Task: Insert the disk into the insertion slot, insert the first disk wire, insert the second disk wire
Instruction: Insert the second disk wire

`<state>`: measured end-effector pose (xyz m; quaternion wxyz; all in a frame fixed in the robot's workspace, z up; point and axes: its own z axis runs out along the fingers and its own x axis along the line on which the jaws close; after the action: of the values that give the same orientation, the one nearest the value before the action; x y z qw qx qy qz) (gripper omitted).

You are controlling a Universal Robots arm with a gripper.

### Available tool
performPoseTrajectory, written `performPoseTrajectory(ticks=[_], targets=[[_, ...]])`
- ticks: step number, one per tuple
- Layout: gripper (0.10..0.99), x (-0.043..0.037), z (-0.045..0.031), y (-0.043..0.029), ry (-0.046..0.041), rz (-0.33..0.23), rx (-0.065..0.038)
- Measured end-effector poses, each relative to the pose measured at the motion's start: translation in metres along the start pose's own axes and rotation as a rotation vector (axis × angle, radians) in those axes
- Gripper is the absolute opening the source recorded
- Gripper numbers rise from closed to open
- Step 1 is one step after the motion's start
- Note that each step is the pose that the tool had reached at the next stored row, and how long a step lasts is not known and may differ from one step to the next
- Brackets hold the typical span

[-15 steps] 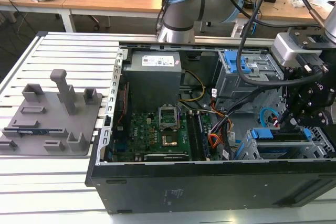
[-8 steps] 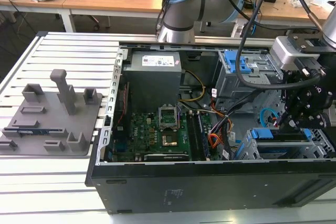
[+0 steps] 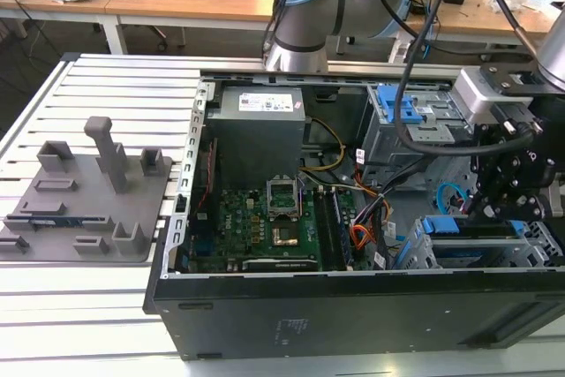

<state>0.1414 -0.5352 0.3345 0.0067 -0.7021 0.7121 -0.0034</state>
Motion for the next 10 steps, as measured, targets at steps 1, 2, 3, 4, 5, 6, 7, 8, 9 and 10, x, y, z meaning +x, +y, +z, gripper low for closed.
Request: performPoseTrajectory(ticks=[1,2,3,4,5,6,7,8,9,10], targets=[[0.173,0.0000,0.0001,0.0005,-0.0018,0.000,0.000],[0.227,0.0001,-0.0010,0.0008,-0.0020,0.000,0.000],[0.227,0.0001,-0.0039,0.0011,-0.0019,0.000,0.000],[0.227,0.0001,-0.0091,0.0011,0.0007,0.000,0.000],[0.298,0.0000,-0.0146,0.0010,0.0001,0.000,0.000],[0.298,0.0000,-0.0238,0.0010,0.0003,0.000,0.000],[0.298,0.0000,-0.0290,0.0009,0.0005,0.000,0.000],[0.298,-0.0001,-0.0335,0.0009,0.0005,0.000,0.000],[0.298,-0.0001,-0.0378,0.0008,0.0004,0.000,0.000],[0.298,-0.0001,-0.0440,0.0007,0.0004,0.000,0.000]])
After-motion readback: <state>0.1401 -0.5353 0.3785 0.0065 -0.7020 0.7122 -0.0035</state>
